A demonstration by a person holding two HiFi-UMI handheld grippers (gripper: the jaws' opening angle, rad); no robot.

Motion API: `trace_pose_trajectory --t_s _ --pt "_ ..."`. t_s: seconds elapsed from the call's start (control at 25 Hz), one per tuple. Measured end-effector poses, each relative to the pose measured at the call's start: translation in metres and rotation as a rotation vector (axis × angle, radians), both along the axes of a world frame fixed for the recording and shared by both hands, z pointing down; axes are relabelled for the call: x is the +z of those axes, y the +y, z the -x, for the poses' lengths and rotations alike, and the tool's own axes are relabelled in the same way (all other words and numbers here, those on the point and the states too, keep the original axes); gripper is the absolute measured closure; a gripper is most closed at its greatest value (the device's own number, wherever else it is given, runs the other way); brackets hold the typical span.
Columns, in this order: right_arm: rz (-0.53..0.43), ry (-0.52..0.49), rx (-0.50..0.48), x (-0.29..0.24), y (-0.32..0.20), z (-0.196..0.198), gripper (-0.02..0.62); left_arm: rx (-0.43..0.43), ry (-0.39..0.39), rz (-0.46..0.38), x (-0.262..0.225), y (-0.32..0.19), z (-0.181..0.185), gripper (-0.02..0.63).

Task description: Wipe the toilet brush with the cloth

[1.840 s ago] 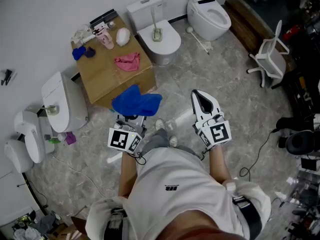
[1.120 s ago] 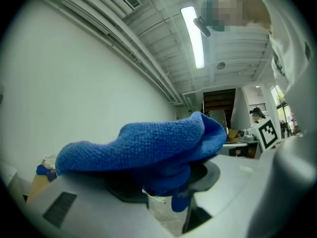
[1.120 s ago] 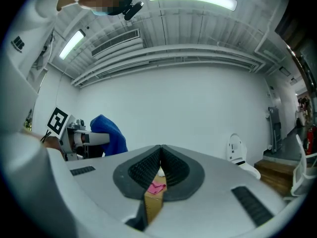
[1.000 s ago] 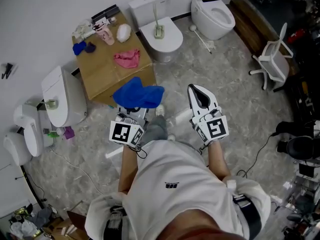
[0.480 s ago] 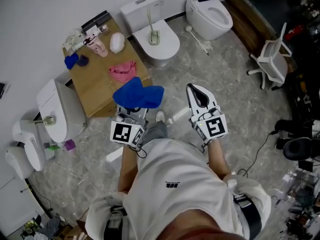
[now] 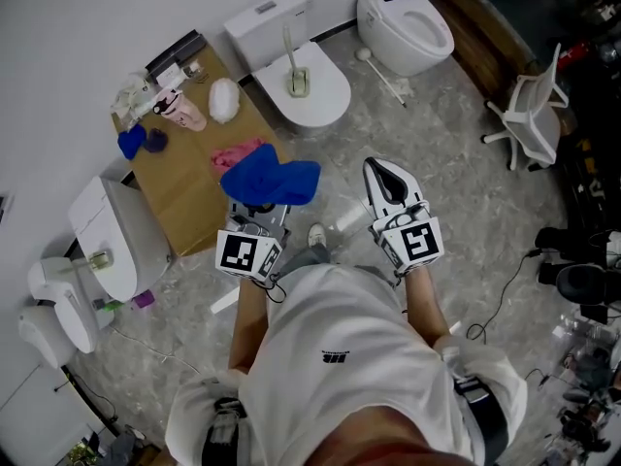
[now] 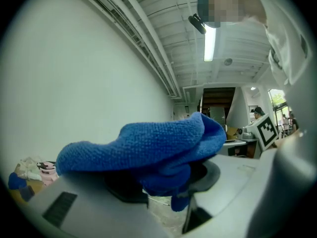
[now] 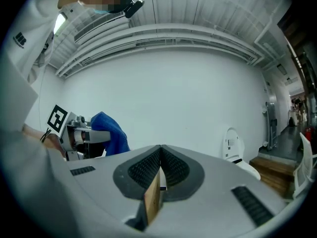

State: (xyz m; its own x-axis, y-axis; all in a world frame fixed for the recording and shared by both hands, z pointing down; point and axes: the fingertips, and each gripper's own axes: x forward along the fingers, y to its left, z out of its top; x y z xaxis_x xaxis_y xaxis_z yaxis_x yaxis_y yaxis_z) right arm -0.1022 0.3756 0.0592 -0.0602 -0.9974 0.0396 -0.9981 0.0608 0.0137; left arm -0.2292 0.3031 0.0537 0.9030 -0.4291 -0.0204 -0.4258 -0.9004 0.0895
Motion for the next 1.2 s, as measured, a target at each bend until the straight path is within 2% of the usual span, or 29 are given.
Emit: trace_pose_trajectory --t_s 0.24,0.44,0.72,0.96,1.2 --pt "0.021 0.002 0.016 0.010 -0.040 -0.005 0.600 0.033 0.004 0.004 0.006 -0.042 -0.010 0.422" --pt "0.036 0.007 0.029 0.012 -0.055 -0.014 0.600 0.058 0.008 0.035 0.018 -0.058 -0.023 0.422" --pt "0.037 0.007 0.040 0.014 -0.084 -0.039 0.600 0.080 -0.007 0.025 0.020 -0.083 -0.051 0.422" --pt "0.040 0.004 0.007 0.021 -0.121 -0.067 0.600 0.046 -0.023 0.024 0.029 -0.116 -0.080 0.422" --pt "0.070 -0.012 -0.057 0.032 -0.179 -0.111 0.600 -0.006 -0.046 0.048 0.041 -0.166 -0.123 0.422"
